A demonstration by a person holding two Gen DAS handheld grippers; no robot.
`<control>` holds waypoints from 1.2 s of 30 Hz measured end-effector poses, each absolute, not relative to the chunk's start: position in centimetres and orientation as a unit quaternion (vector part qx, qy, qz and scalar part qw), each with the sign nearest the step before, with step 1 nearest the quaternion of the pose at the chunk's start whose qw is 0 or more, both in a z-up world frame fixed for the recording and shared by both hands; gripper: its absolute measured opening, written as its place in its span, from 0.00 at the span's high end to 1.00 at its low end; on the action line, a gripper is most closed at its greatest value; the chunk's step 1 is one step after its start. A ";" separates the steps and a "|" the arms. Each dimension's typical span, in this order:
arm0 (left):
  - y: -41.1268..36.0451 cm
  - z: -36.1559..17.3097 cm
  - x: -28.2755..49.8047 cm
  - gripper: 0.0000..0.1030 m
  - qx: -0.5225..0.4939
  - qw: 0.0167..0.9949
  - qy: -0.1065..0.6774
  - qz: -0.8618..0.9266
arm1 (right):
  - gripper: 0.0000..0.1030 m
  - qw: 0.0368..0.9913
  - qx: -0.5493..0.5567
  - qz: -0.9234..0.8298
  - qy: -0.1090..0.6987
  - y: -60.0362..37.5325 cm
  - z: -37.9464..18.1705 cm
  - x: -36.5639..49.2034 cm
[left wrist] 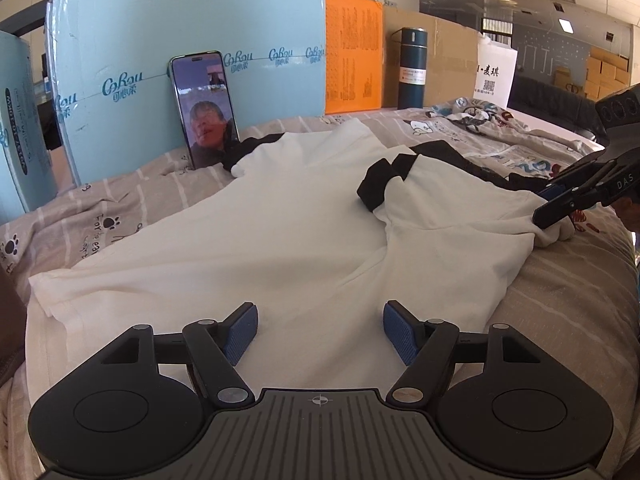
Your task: Fold clothes
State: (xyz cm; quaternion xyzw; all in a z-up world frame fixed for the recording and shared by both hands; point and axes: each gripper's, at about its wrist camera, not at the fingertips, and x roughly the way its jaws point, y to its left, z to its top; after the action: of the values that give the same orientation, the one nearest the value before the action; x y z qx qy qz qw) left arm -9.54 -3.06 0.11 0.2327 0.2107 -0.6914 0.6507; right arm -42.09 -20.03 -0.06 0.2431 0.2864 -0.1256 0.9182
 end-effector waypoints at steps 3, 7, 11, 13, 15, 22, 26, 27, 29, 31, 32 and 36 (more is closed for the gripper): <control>-2.8 0.3 -9.5 0.31 0.234 0.648 0.209 -0.694 | 0.92 0.929 0.222 -0.103 0.277 -19.9 0.2 -42.8; -2.3 0.5 -9.3 0.31 0.238 0.647 0.206 -0.695 | 0.93 0.930 0.224 -0.109 0.269 -20.6 1.0 -44.3; -1.8 0.5 -9.2 0.31 0.246 0.655 0.207 -0.684 | 0.77 0.922 0.207 -0.108 0.309 -20.2 0.5 -43.5; -1.2 0.7 -9.0 0.30 0.246 0.665 0.201 -0.676 | 0.57 0.926 0.203 -0.116 0.294 -20.6 1.2 -43.3; -0.2 1.1 -8.3 0.30 0.237 0.684 0.197 -0.661 | 0.37 0.928 0.200 -0.147 0.277 -21.6 2.0 -42.9; 1.6 3.5 -5.9 0.29 0.247 0.765 0.173 -0.570 | 0.34 0.922 0.181 -0.234 0.252 -27.0 3.4 -37.5; -0.6 8.9 -3.2 0.19 0.197 0.786 0.145 -0.568 | 0.27 0.931 0.198 -0.207 0.225 -31.5 5.3 -33.0; -1.9 9.7 -2.3 0.19 0.183 0.782 0.155 -0.575 | 0.22 0.933 0.205 -0.199 0.219 -32.7 5.7 -31.7; -4.8 10.9 -0.6 0.18 0.155 0.772 0.184 -0.589 | 0.21 0.935 0.220 -0.182 0.209 -35.0 6.4 -29.1; -8.0 10.3 0.3 0.18 0.135 0.754 0.215 -0.606 | 0.20 0.932 0.232 -0.171 0.218 -36.7 6.1 -26.6; -9.6 9.5 0.7 0.18 0.126 0.742 0.235 -0.615 | 0.20 0.930 0.238 -0.168 0.225 -37.4 5.6 -25.4; -15.7 6.3 1.6 0.19 0.098 0.693 0.310 -0.643 | 0.20 0.916 0.254 -0.166 0.264 -39.6 2.8 -22.3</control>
State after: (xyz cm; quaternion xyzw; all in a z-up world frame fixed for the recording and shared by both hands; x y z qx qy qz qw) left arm 1.60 -15.66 6.29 0.0983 0.3097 -0.6434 0.6931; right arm -22.35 -39.63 2.82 0.2544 0.2638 -0.1658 0.9155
